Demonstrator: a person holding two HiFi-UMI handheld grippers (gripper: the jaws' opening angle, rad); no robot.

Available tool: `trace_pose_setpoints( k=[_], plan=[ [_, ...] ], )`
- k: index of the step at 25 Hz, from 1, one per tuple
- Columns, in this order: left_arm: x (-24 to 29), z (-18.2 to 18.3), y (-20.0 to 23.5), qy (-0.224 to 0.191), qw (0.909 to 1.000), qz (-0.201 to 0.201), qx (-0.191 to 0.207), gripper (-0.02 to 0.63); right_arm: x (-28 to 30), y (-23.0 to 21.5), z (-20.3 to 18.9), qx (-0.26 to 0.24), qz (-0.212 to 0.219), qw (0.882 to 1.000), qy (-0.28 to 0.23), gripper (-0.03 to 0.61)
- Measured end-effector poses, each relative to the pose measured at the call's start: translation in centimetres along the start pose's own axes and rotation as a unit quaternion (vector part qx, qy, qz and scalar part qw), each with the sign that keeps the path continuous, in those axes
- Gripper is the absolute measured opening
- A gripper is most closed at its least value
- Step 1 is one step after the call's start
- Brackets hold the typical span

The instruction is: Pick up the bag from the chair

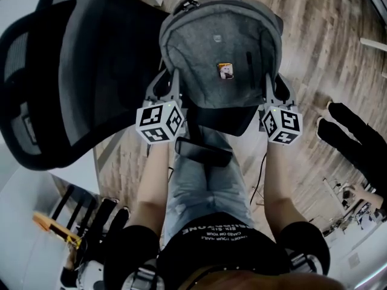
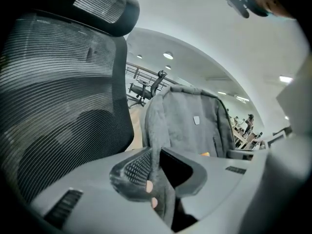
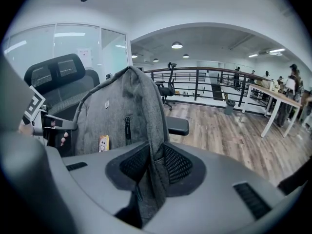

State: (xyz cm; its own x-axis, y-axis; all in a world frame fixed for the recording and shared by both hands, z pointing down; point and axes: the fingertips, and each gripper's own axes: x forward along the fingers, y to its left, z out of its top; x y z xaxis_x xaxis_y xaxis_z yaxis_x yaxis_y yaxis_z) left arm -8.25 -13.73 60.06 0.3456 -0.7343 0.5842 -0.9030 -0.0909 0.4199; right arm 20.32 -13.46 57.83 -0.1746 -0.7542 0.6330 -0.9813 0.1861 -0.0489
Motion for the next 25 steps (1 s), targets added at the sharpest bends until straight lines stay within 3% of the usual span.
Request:
trace_pose_setpoints(
  k=[9, 25],
  plan=[
    [-3.4, 0.7, -1.5, -0.009, 0.9996, -0.023, 0.009, 0.074, -3.6, 0.6, 1.0, -0.009, 0.002, 1.0, -0.007, 0.098],
    [-9.5, 5.7, -7.2, -0.032, 0.998, -0.046, 0.03, 0.074, -11.3, 0.0, 5.5, 0.014, -0.012, 0.999, -0.03, 0.098]
  ],
)
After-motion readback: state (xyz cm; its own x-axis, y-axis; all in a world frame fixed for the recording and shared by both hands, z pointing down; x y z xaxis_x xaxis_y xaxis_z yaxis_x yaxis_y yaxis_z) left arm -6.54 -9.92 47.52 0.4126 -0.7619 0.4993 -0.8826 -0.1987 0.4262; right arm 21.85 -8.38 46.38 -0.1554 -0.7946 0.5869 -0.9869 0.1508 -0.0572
